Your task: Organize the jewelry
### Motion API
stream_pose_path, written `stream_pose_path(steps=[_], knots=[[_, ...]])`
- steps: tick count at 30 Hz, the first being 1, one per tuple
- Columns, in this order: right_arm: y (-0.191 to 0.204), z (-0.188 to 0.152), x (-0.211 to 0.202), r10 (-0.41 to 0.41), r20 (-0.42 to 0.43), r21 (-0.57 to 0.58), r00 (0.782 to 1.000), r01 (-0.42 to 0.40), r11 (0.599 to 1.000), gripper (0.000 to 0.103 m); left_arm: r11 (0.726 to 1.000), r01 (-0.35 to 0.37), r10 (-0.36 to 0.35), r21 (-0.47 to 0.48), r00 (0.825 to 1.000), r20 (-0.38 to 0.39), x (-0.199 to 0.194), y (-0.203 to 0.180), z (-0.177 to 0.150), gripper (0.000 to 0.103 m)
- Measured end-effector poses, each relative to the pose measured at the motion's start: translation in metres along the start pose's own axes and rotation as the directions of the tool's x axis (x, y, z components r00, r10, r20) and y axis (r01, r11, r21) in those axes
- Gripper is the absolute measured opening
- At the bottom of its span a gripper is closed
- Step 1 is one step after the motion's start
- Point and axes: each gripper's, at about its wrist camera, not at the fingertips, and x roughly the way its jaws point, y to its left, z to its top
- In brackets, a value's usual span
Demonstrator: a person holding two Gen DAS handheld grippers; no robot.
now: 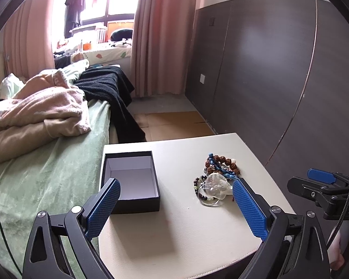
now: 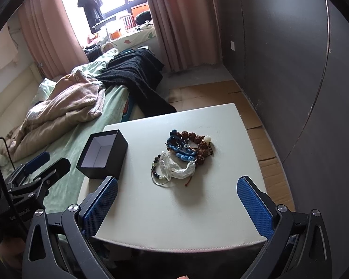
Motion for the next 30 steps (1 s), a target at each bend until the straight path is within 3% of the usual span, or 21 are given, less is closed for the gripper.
stream_pose_path(steps=[30], knots=[[-0.0033, 0.0011, -0.0017, -0.014, 0.003, 0.009, 1.000, 0.014, 1.000, 0.103, 1.000, 0.023, -0.023, -0.006, 1.000, 0.010, -0.0061, 0.0026, -0.0020, 0.097]])
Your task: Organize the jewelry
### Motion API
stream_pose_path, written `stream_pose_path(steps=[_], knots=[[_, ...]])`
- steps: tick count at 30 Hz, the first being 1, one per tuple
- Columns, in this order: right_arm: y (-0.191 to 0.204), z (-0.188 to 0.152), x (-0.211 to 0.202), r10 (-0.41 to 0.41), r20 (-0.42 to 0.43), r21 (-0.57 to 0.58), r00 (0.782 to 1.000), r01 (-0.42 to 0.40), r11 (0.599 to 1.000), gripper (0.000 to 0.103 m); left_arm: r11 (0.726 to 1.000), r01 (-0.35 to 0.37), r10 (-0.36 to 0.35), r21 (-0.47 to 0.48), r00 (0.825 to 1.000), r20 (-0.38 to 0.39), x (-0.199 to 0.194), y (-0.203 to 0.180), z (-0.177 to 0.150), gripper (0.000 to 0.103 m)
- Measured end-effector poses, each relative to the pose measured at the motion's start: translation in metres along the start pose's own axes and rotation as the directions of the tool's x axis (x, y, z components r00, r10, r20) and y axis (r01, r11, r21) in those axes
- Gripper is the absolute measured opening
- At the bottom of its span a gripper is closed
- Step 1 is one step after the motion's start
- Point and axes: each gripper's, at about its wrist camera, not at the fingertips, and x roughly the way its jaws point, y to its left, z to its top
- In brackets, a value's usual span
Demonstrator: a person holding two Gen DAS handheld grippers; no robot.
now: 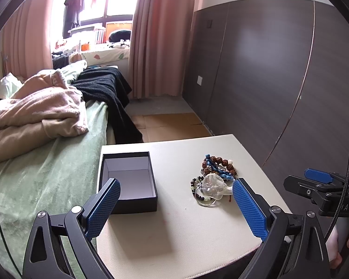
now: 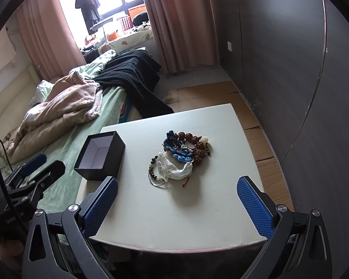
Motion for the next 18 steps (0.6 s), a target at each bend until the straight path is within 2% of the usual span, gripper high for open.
stream_pose_path(steps=[18], knots=[[0.0025, 0.0012, -0.0008, -0.001, -0.003, -0.010, 1.000, 0.001, 1.000, 0.103, 1.000, 0.000, 0.000, 0.007, 1.000, 0.002, 0.0015, -0.0010, -0.0029, 0.097]])
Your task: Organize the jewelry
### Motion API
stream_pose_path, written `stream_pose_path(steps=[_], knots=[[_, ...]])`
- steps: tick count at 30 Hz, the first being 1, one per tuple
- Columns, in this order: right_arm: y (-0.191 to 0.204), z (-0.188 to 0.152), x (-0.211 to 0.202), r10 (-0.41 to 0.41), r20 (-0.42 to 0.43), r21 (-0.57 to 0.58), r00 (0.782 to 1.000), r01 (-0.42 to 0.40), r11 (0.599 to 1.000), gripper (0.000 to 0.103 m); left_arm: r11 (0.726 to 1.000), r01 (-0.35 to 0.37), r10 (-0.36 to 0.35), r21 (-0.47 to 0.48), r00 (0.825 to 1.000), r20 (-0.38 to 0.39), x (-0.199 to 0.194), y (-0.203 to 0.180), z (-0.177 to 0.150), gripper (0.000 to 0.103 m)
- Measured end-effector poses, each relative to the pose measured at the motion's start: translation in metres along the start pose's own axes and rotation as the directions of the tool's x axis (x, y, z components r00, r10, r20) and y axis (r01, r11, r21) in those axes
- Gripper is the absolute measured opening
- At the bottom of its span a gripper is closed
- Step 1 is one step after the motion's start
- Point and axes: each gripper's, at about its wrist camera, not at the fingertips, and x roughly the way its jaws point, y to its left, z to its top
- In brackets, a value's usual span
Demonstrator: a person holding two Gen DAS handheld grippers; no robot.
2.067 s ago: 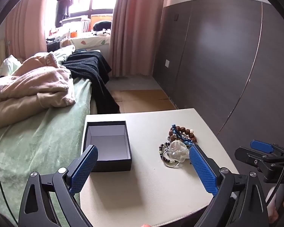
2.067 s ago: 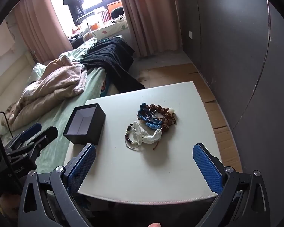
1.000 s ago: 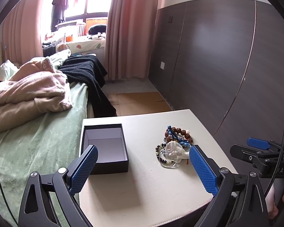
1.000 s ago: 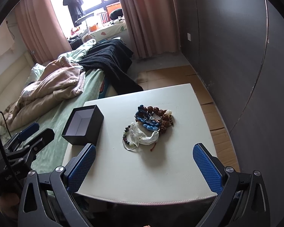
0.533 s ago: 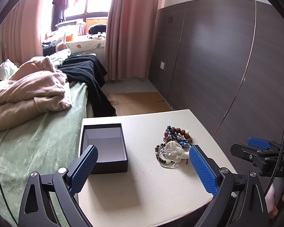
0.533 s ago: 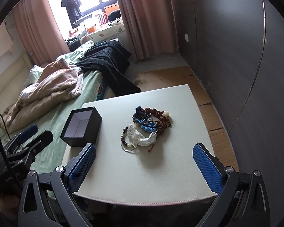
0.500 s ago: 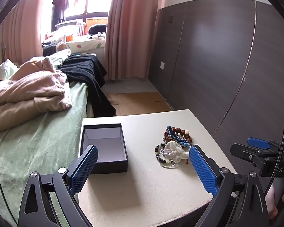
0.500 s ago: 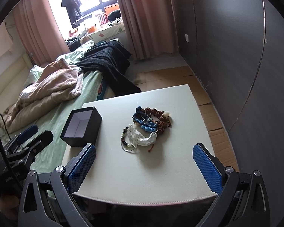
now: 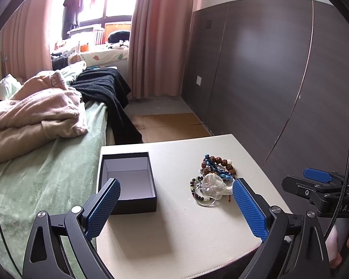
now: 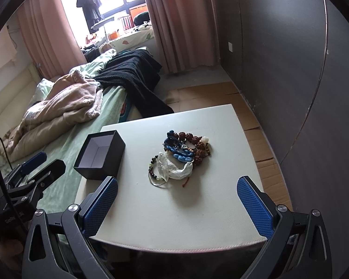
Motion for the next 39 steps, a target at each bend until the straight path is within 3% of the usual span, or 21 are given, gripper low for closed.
stream_pose_path(steps=[10, 19, 25, 32, 39], knots=[[0.000, 0.000, 0.001, 0.008, -0.001, 0.011, 1.000, -0.008, 1.000, 0.103, 0.999, 0.016, -0.016, -0.038, 1.000, 0.006, 0.002, 0.007, 0.002, 0.097], [-0.015, 0.013, 0.007, 0.042, 0.028, 0.134, 0.999, -0.045, 0.990, 0.103, 0.994, 0.026, -0.024, -0.107, 1.000, 0.019, 0.017, 0.012, 0.014, 0.097], [-0.025, 0.023, 0.020, 0.046, 0.035, 0.209, 0.998, -0.052, 0.977, 0.103, 0.989, 0.071, -0.071, -0.127, 0.997, 0.007, 0.035, 0.004, 0.018, 0.097], [-0.050, 0.026, 0.046, 0.081, 0.003, 0.343, 0.997, -0.077, 0.936, 0.102, 0.978, 0.154, -0.162, -0.141, 0.985, -0.052, 0.067, -0.014, 0.017, 0.078], [-0.072, 0.025, 0.070, 0.093, -0.036, 0.424, 0.995, -0.069, 0.903, 0.102, 0.972, 0.187, -0.208, -0.144, 0.967, -0.145, 0.105, -0.033, 0.009, 0.071]])
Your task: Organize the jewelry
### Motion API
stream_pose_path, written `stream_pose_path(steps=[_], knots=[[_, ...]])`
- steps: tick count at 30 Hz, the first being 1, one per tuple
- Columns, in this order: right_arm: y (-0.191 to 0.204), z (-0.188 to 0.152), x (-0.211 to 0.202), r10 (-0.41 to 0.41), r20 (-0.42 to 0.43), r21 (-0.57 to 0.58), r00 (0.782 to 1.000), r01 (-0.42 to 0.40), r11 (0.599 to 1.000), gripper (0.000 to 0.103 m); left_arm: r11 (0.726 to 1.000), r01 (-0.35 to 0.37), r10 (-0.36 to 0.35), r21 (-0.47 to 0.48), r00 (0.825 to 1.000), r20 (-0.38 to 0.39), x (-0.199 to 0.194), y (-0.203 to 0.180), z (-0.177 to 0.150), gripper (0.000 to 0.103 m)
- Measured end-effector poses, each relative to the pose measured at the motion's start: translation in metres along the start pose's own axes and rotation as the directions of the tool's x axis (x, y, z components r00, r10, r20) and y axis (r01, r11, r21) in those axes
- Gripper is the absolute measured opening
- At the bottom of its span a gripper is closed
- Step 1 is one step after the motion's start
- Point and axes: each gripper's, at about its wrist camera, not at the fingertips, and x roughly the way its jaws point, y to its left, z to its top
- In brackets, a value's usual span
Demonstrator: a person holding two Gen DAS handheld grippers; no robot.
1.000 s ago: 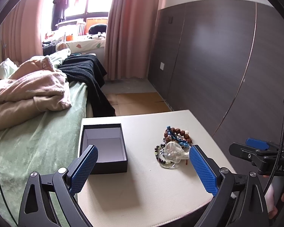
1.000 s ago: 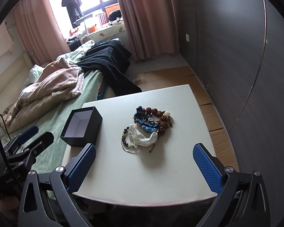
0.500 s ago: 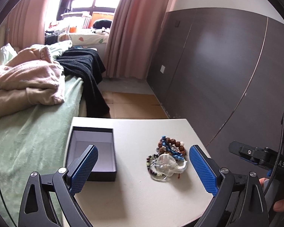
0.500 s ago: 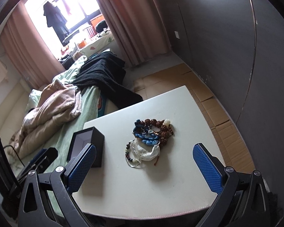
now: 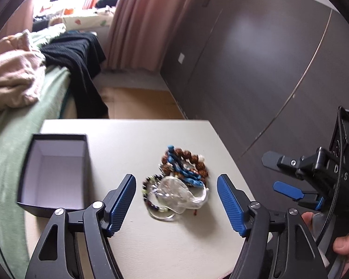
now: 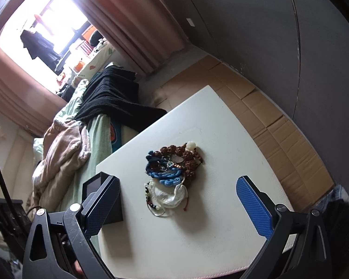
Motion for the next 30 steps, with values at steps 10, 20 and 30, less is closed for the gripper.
stream_pose_path(steps=[10, 20, 30], knots=[[-0.019, 0.010, 0.025, 0.018, -0.056, 0.075, 0.998, -0.014, 0.997, 0.102, 0.999, 0.002, 0.002, 0.035, 0.994, -0.113, 0.055, -0.010, -0.010, 0.052], [-0.017, 0.011, 0.060, 0.075, -0.133, 0.113, 0.988, -0.060, 0.992, 0.097, 0.994, -0.036, 0.050, 0.108, 0.990, -0.135, 0.074, 0.000, -0.007, 0.001], [-0.012, -0.004, 0.106, 0.218, -0.237, 0.227, 0.947, -0.164, 0.960, 0.054, 0.996, -0.009, 0.011, 0.088, 1.000, -0.015, 0.035, 0.009, 0.012, 0.001]])
